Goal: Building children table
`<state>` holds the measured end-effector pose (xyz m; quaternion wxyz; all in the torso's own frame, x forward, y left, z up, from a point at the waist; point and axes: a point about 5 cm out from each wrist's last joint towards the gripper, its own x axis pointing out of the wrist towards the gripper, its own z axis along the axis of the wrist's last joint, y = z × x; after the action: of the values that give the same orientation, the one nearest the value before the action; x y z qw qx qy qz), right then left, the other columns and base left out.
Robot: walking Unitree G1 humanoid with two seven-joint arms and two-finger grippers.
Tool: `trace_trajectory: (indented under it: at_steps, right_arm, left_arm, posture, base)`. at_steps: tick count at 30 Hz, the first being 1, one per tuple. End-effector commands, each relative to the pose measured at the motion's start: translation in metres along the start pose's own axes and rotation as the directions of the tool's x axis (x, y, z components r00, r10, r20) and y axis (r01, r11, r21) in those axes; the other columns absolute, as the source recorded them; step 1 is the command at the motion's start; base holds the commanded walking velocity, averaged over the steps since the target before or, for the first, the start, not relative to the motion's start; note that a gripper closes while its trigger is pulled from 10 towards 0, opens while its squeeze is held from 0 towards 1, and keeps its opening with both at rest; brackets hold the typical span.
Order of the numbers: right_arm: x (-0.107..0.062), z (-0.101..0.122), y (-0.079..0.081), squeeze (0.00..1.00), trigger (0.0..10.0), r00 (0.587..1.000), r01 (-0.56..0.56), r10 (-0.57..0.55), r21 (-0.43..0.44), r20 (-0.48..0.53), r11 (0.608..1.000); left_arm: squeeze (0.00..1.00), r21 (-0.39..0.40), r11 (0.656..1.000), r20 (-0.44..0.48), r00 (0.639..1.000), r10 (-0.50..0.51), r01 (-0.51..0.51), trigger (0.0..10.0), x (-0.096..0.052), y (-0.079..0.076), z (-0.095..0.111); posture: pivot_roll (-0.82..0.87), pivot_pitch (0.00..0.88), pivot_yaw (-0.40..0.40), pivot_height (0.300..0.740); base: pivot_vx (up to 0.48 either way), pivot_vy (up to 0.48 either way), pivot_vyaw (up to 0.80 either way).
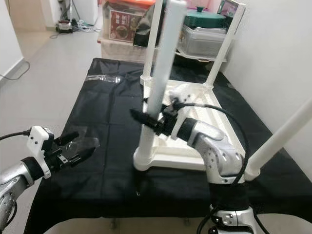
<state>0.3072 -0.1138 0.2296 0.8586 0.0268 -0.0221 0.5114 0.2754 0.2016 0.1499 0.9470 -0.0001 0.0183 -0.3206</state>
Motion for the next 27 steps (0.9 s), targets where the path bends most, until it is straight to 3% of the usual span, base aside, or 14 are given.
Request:
trace_trajectory:
  at_steps: [1,5,6,7,8,12,17,18,19,21,24,25,26,27]
  right_arm:
    - [0.012,-0.014,0.004,0.0,0.0,0.999,0.005,-0.004,0.021,-0.045,1.0]
    - [0.008,-0.04,-0.043,0.0,0.0,0.814,0.574,-0.552,0.105,-0.18,0.812]
    - [-0.01,-0.056,-0.062,0.0,0.0,0.574,0.815,-0.773,0.097,-0.271,0.571]
    - [-0.01,-0.056,-0.062,0.0,0.0,0.574,0.815,-0.773,0.097,-0.271,0.571]
    - [-0.033,-0.069,-0.07,0.0,0.0,0.347,0.936,-0.88,0.055,-0.325,0.349]
    - [-0.069,-0.079,-0.058,0.0,0.0,0.095,0.993,-0.947,-0.033,-0.308,0.11]
    - [-0.074,-0.08,-0.046,0.0,0.0,0.074,0.994,-0.949,-0.049,-0.305,0.093]
    - [-0.068,-0.077,-0.034,0.0,5.1,0.142,0.986,-0.944,-0.045,-0.298,0.162]
    - [-0.058,-0.069,-0.028,0.78,10.0,0.226,0.973,-0.941,0.016,-0.253,0.23]
    - [-0.045,-0.058,-0.025,1.0,10.0,0.352,0.936,-0.914,0.101,-0.199,0.338]
    - [-0.045,-0.058,-0.025,1.0,10.0,0.352,0.936,-0.914,0.101,-0.199,0.338]
    - [-0.032,-0.046,-0.026,0.25,10.0,0.489,0.868,-0.862,0.177,-0.136,0.465]
    - [-0.024,-0.027,-0.029,0.0,10.0,0.647,0.75,-0.762,0.206,-0.035,0.628]
    - [-0.024,-0.027,-0.029,0.0,10.0,0.647,0.75,-0.762,0.206,-0.035,0.628]
  left_arm:
    - [0.0,-0.007,1.0,-0.009,1.0,-0.006,0.006,10.0,0.001,-0.002,-0.001]
    - [0.0,-0.008,1.0,-0.01,1.0,-0.007,0.006,10.0,0.0,-0.002,-0.001]
    - [0.0,-0.009,1.0,-0.01,1.0,-0.008,0.008,10.0,0.0,-0.002,-0.001]
    - [0.0,-0.009,1.0,-0.01,1.0,-0.008,0.008,10.0,0.0,-0.002,-0.001]
    - [0.0,-0.01,1.0,-0.01,1.0,-0.01,0.01,10.0,-0.001,-0.002,-0.001]
    - [0.0,-0.01,1.0,-0.012,1.0,-0.012,0.012,10.0,-0.002,-0.001,-0.001]
    - [0.0,-0.01,1.0,-0.012,1.0,-0.012,0.012,10.0,-0.002,-0.001,0.0]
    - [0.0,-0.01,1.0,-0.014,1.0,-0.014,0.014,10.0,-0.002,-0.001,-0.001]
    - [0.0,-0.01,1.0,-0.016,1.0,-0.016,0.016,10.0,-0.002,0.0,-0.001]
    - [0.0,-0.01,1.0,-0.019,1.0,-0.02,0.02,10.0,-0.001,0.0,-0.001]
    - [0.0,-0.01,1.0,-0.019,1.0,-0.02,0.02,10.0,-0.001,0.0,-0.001]
    - [0.0,-0.011,1.0,-0.021,0.999,-0.025,0.025,10.0,-0.001,0.0,-0.001]
    - [0.0,-0.012,1.0,-0.021,0.999,-0.027,0.026,10.0,0.0,0.0,-0.001]
    - [0.0,-0.012,1.0,-0.021,0.999,-0.027,0.026,10.0,0.0,0.0,-0.001]
  posture:
    - [0.13,0.0,-0.172,0.74]
    - [0.12,0.0,-0.166,0.74]
    - [0.12,0.0,-0.163,0.74]
    - [0.12,0.0,-0.163,0.74]
    - [0.12,0.0,-0.162,0.74]
    - [0.11,0.0,-0.154,0.74]
    - [0.1,0.0,-0.148,0.74]
    - [0.1,0.0,-0.147,0.74]
    - [0.09,0.0,-0.133,0.74]
    - [0.09,0.0,-0.132,0.74]
    - [0.09,0.0,-0.132,0.74]
    - [0.09,0.0,-0.135,0.74]
    - [0.09,0.0,-0.137,0.74]
    - [0.09,0.0,-0.137,0.74]
  base:
    - [0.0,0.0,0.0]
    - [0.0,0.0,0.0]
    - [0.0,0.0,0.0]
    - [0.0,0.0,0.0]
    - [0.0,0.0,0.0]
    - [0.0,0.0,0.0]
    - [0.0,0.0,0.0]
    - [0.0,0.0,0.0]
    - [0.0,0.0,0.0]
    - [0.0,0.0,0.0]
    - [0.0,0.0,0.0]
    - [0.0,0.0,0.0]
    - [0.0,0.0,0.0]
    - [0.0,0.0,0.0]
